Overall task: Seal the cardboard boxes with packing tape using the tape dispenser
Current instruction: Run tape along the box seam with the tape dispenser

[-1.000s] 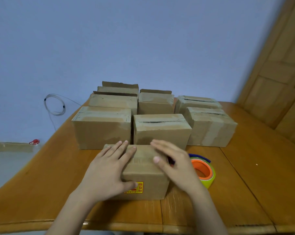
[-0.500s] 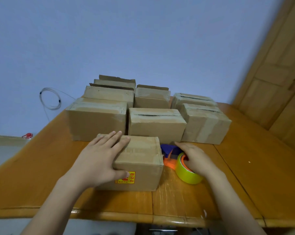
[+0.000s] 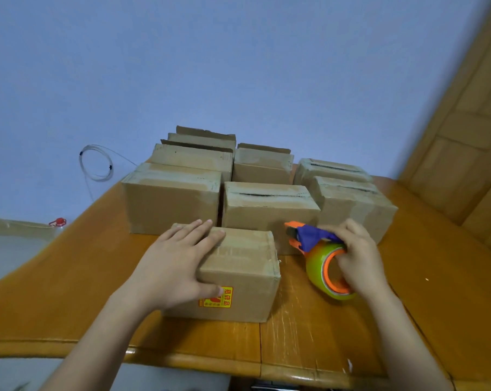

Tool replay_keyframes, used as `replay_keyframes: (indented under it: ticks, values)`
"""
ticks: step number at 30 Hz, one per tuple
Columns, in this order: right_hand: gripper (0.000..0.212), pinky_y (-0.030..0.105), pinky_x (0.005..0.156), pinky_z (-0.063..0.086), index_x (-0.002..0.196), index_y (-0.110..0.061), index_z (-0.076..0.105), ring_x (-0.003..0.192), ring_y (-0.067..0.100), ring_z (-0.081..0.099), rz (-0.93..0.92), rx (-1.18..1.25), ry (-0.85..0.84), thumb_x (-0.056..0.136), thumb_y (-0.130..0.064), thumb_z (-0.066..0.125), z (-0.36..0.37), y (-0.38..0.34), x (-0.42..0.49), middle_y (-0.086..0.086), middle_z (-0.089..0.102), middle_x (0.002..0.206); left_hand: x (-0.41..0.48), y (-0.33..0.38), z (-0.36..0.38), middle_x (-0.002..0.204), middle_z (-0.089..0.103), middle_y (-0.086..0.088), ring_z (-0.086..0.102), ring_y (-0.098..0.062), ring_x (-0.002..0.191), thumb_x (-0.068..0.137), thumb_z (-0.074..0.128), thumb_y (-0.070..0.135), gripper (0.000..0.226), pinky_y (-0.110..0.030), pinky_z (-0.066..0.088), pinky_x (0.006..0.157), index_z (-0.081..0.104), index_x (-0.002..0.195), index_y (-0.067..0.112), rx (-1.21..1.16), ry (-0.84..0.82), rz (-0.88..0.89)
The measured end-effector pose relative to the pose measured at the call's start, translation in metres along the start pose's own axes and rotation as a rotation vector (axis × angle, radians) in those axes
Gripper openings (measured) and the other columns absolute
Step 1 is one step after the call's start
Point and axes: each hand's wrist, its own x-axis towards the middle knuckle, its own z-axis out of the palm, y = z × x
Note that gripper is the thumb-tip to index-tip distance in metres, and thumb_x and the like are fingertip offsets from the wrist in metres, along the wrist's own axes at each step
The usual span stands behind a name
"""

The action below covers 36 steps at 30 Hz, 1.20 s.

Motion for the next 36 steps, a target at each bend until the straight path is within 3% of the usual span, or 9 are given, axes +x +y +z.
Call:
replay_keyframes:
  ticks: [4,8,11,14,19,23,27,31,36]
  values:
    - [0.065,0.025,0.065,0.040,0.112,-0.012,0.070,0.088,0.027,0.052,-0.127,0.046,0.185,0.061,0.026,0.055,-0.034,-0.024,0.014,-0.002,0.051,0.086,0.001,-0.001,-0.001,0.160,0.003,0.008,0.002,-0.011,0.148,0.054,0.013,0.094,0.114,-0.025,-0.005,0.111,0.010,0.152,0.037,-0.049,-0.001,0.005]
    - [0.056,0.033,0.067,0.045,0.112,-0.013,0.070,0.093,0.027,0.053,-0.269,0.008,0.182,0.063,0.005,0.049,-0.050,-0.056,0.028,0.004,0.058,0.094,0.008,-0.001,-0.022,0.160,0.009,0.010,0.006,-0.007,0.147,0.053,0.013,0.094,0.112,-0.032,0.007,0.118,0.021,0.150,0.039,-0.234,-0.056,-0.024]
    - [0.059,0.027,0.068,0.042,0.112,-0.015,0.070,0.095,0.025,0.053,-0.302,0.005,0.162,0.061,0.002,0.046,-0.051,-0.073,0.033,0.003,0.058,0.096,0.011,0.011,-0.041,0.156,0.025,0.013,0.020,-0.005,0.144,0.058,0.022,0.088,0.105,-0.030,0.018,0.115,0.030,0.148,0.035,-0.267,0.171,-0.016]
    - [0.058,0.013,0.076,0.038,0.111,-0.014,0.070,0.096,0.024,0.053,-0.301,0.041,0.158,0.062,0.007,0.048,-0.049,-0.081,0.035,-0.002,0.055,0.095,0.010,0.030,-0.046,0.143,0.046,0.015,0.038,-0.002,0.131,0.071,0.039,0.076,0.084,-0.016,0.030,0.101,0.041,0.143,0.033,-0.403,0.442,0.034]
    - [0.054,0.002,0.074,0.036,0.110,-0.014,0.071,0.095,0.019,0.053,-0.237,0.159,0.142,0.067,0.012,0.051,-0.046,-0.094,0.035,-0.003,0.057,0.095,0.017,0.058,-0.026,0.132,0.052,0.013,0.035,0.010,0.121,0.085,0.054,0.050,0.057,-0.019,0.038,0.094,0.050,0.136,0.025,-0.488,0.811,0.051]
    - [0.054,0.004,0.071,0.039,0.108,-0.015,0.072,0.092,0.016,0.054,-0.202,0.254,0.134,0.064,0.004,0.048,-0.044,-0.103,0.030,-0.003,0.057,0.093,0.025,0.065,-0.015,0.124,0.056,0.004,0.049,-0.005,0.116,0.090,0.057,0.035,0.044,-0.030,0.050,0.089,0.054,0.130,0.017,-0.491,1.048,0.028]
    - [0.047,0.003,0.069,0.040,0.108,-0.012,0.071,0.090,0.008,0.053,-0.143,0.342,0.122,0.067,-0.002,0.050,-0.042,-0.111,0.025,-0.004,0.057,0.093,0.028,0.070,-0.012,0.119,0.058,-0.002,0.054,-0.015,0.111,0.090,0.060,0.029,0.036,-0.023,0.047,0.090,0.063,0.121,0.011,-0.521,1.146,-0.006]
    - [0.052,0.004,0.069,0.041,0.107,-0.012,0.070,0.092,0.005,0.053,-0.108,0.378,0.121,0.068,0.021,0.059,-0.038,-0.113,0.021,-0.007,0.056,0.092,0.028,0.074,-0.012,0.118,0.050,0.000,0.051,-0.015,0.108,0.087,0.062,0.026,0.031,-0.019,0.044,0.089,0.064,0.114,0.011,-0.589,1.174,-0.014]
    - [0.052,0.001,0.070,0.038,0.104,-0.023,0.067,0.092,-0.012,0.050,-0.101,0.457,0.138,0.062,0.003,0.051,-0.039,-0.121,0.015,-0.018,0.056,0.093,0.029,0.079,-0.013,0.116,0.045,-0.002,0.049,-0.015,0.107,0.085,0.066,0.020,0.028,-0.026,0.047,0.087,0.067,0.109,0.006,-0.614,1.253,-0.010]
